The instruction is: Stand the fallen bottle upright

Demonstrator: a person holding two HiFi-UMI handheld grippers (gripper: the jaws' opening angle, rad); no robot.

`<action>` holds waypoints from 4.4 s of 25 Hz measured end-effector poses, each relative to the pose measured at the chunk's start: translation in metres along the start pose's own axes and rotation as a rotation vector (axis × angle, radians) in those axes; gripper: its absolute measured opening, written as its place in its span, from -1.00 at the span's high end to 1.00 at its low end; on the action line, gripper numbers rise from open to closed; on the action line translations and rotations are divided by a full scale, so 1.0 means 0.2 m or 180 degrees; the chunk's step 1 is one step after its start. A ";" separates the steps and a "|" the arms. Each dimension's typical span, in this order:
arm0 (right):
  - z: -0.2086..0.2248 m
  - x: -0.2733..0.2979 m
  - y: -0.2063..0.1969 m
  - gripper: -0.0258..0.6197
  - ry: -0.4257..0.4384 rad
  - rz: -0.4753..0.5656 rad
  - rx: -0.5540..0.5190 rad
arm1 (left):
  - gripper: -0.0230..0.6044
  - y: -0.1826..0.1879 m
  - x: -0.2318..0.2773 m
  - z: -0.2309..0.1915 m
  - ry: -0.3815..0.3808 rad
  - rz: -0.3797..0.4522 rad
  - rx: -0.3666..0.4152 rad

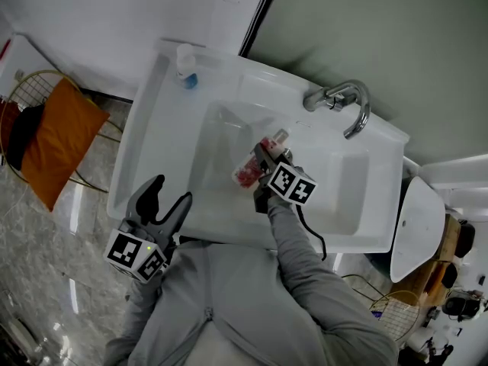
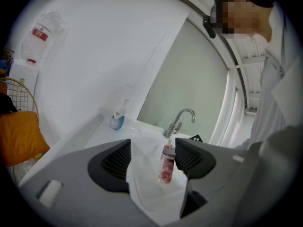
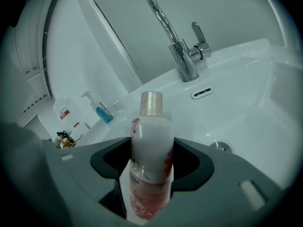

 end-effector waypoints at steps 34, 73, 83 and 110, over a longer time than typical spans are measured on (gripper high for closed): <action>-0.83 0.09 0.95 0.12 0.0690 0.1259 -0.1860 | -0.12 -0.03 -0.09 -0.06 0.0388 -0.0014 -0.0130; -1.01 0.46 0.79 0.12 0.0878 0.1392 -0.2452 | -0.12 -0.03 -0.22 -0.10 0.0696 0.0037 -0.0160; -1.03 0.09 0.82 0.12 0.0888 0.1821 -0.2323 | -0.12 0.00 -0.19 -0.02 0.0448 0.0163 -0.0026; -0.73 -0.48 0.27 0.12 0.0233 0.1635 -0.1733 | -0.12 0.23 -0.06 -0.23 0.0196 0.0246 0.0455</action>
Point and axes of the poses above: the fingertips, and each gripper's own axes: x forward along the fingers, z to its right, y out of its top, the point moved 5 cm from there along -x, backward along the fingers, and after that the axes turned 8 degrees about -z, right-handed, at the moved point
